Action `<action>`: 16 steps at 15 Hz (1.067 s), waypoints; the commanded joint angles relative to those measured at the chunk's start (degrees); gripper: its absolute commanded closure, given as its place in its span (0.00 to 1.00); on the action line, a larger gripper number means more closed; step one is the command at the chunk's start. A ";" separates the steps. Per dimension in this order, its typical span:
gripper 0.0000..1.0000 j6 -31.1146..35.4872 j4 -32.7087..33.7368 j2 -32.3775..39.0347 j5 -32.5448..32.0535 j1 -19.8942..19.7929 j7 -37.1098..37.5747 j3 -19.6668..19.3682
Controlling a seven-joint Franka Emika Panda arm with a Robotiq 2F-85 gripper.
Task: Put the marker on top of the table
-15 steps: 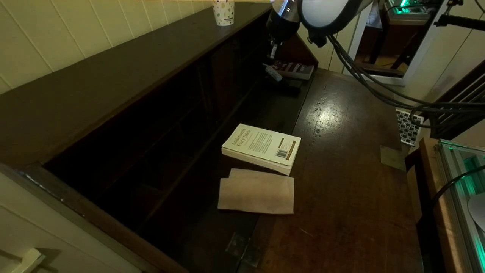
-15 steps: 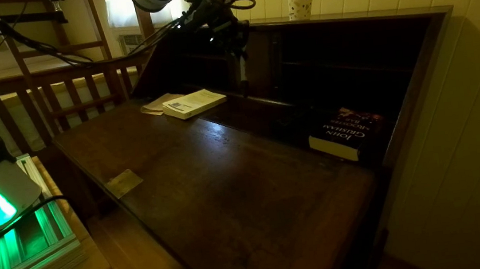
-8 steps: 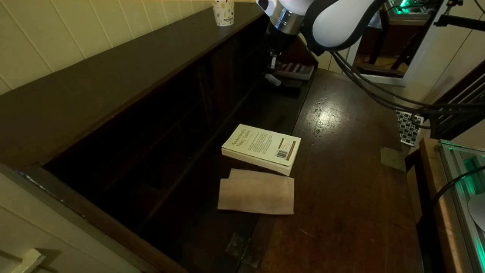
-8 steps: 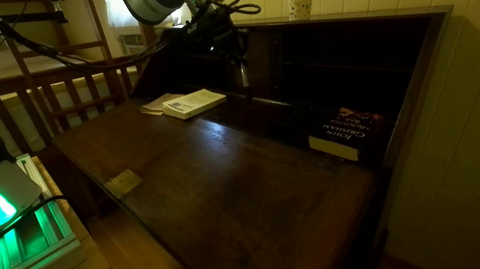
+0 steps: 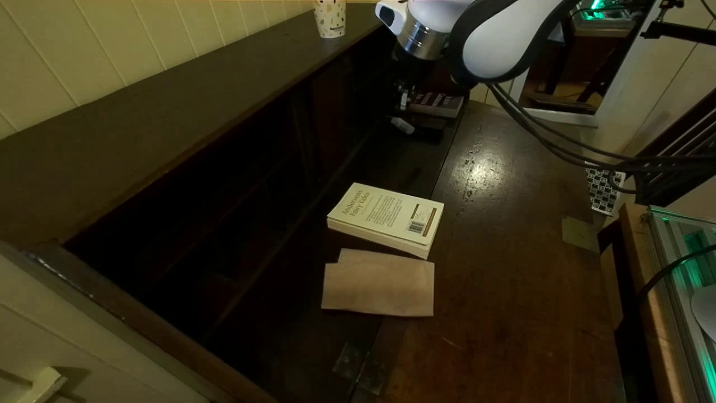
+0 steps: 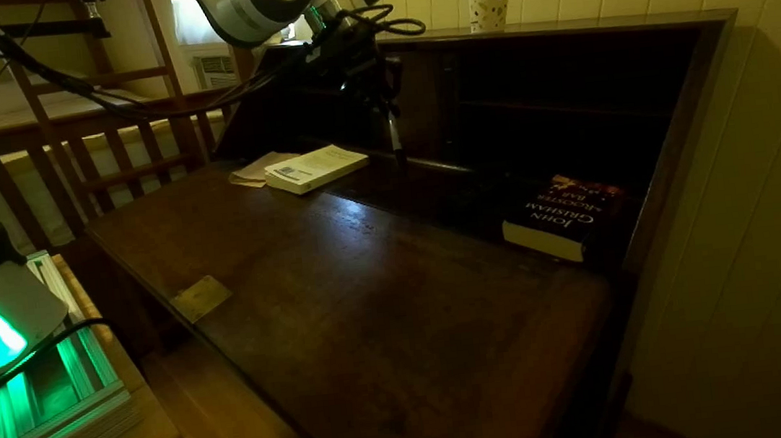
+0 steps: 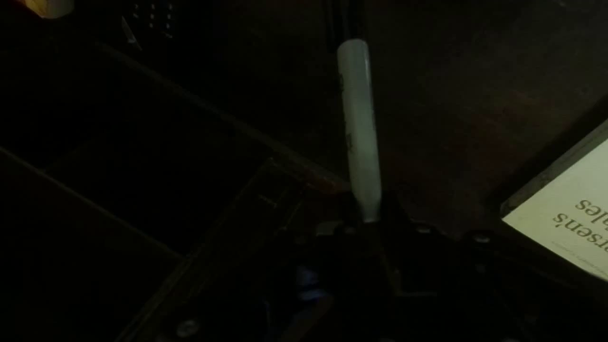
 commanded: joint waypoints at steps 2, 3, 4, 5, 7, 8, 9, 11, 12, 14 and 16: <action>0.52 0.16 0.34 1.20 -1.92 -2.43 1.72 2.45; 0.46 0.15 0.32 1.24 -1.97 -2.52 1.76 2.53; 0.38 0.09 0.28 1.24 -1.90 -2.63 1.82 2.67; 0.32 -0.02 0.28 1.18 -1.98 -2.69 1.93 2.70; 0.18 -0.15 0.30 0.86 -1.72 -2.80 2.18 2.85; 0.12 -0.48 0.38 0.69 -1.45 -2.86 2.43 2.92; 0.03 -1.04 0.47 0.40 -1.23 -2.80 3.17 2.80; 0.00 -2.49 0.63 -0.39 -0.11 -2.83 5.25 2.87; 0.00 -3.60 1.00 -0.67 0.94 -3.03 6.24 3.29; 0.00 -5.68 1.64 -1.42 2.26 -3.17 8.96 3.58; 0.00 -8.01 2.26 -2.34 3.50 -3.27 11.77 3.74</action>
